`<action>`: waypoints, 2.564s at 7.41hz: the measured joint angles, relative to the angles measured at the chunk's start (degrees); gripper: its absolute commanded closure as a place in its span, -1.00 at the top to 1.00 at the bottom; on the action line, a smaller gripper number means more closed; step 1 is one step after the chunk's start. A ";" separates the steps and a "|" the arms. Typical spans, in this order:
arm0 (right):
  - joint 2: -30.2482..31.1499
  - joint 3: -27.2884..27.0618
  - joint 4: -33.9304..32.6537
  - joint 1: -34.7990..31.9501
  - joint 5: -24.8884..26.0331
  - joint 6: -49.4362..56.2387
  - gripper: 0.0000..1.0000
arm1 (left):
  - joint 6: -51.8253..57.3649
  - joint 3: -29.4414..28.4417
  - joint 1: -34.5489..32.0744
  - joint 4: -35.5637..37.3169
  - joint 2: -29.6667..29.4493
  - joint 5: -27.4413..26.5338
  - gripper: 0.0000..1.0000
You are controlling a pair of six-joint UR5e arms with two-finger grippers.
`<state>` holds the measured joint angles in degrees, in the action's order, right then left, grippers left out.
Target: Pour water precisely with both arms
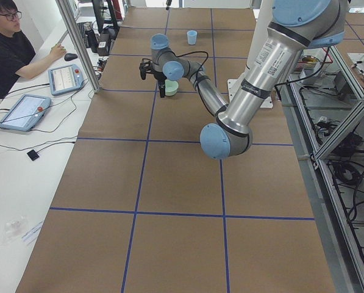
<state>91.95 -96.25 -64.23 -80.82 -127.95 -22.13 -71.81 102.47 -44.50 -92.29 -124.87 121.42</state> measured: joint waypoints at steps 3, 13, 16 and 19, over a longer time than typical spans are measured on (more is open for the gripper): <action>1.20 0.41 -12.18 -1.95 -1.01 9.61 0.98 | -8.06 -8.05 10.15 -4.47 -7.05 -10.03 1.00; 2.55 1.84 -12.35 -3.20 -4.85 10.27 0.98 | -9.00 -27.68 11.72 -18.24 -12.52 -11.47 -1.00; 2.74 1.85 -12.42 -3.68 -4.95 10.28 0.98 | -9.18 -25.22 10.86 -13.39 -13.05 -11.35 -1.00; 2.87 1.90 -12.50 -5.04 -6.53 10.35 0.98 | -1.37 -10.12 6.79 4.23 -10.78 -9.23 -1.00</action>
<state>94.82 -94.35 -76.72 -85.86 -134.48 -11.78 -73.18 92.35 -37.71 -88.06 -135.66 112.18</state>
